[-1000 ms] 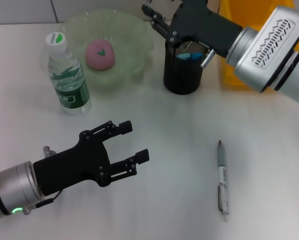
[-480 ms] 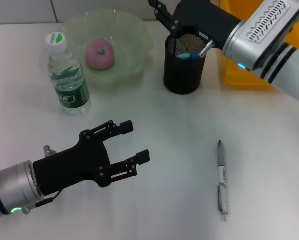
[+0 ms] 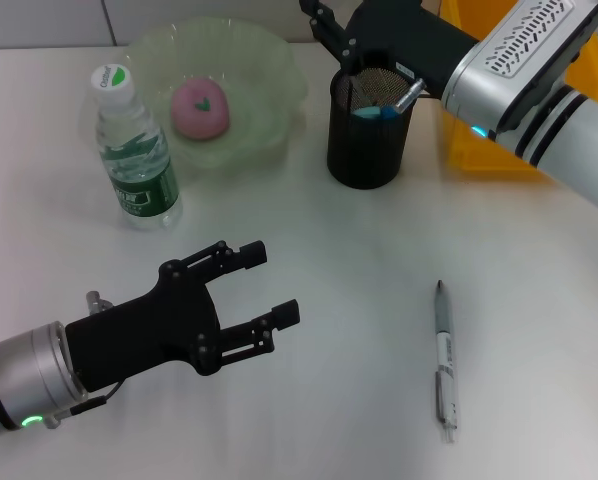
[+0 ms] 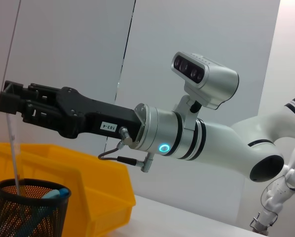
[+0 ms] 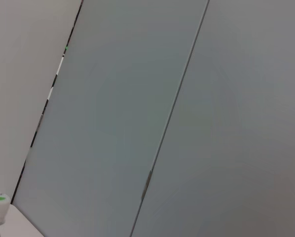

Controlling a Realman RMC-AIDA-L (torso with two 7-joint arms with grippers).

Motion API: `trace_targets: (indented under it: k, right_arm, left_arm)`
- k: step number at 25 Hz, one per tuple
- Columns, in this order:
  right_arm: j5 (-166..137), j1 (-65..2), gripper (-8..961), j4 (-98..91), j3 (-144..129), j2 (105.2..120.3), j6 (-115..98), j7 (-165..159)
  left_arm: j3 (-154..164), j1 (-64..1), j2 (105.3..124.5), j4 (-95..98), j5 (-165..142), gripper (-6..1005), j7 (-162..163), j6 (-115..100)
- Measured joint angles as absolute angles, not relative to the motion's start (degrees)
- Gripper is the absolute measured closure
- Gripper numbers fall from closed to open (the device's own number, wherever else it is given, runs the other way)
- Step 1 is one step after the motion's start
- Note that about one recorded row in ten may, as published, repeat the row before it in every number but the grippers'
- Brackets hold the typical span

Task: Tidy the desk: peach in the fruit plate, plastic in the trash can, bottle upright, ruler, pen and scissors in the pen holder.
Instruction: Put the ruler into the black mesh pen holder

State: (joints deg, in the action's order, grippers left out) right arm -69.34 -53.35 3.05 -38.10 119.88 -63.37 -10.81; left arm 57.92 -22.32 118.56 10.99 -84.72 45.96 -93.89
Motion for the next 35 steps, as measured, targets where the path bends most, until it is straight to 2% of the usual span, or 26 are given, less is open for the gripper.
trace_targets:
  k: [13,18,25,35]
  right_arm:
    - [-69.36,-53.00,541,3.31,-37.41,119.88,-63.42,-10.88]
    - [-69.53,-52.93,336,3.34,-37.42,119.88,-63.69,-10.90]
    - [-69.44,-52.82,236,3.34,-37.39,119.88,-63.89,-10.90]
    - [-69.37,-51.79,187,3.02,-36.17,119.88,-66.04,-12.00]
  left_arm:
    - [57.72,-22.32,118.51,11.20,-84.73,215,45.97,-94.04]
    - [57.59,-22.53,118.47,11.25,-84.73,215,45.96,-94.05]
    - [57.63,-22.65,118.47,11.25,-84.73,215,45.97,-94.10]
    - [57.90,-22.54,118.39,11.86,-84.73,215,45.97,-94.13]
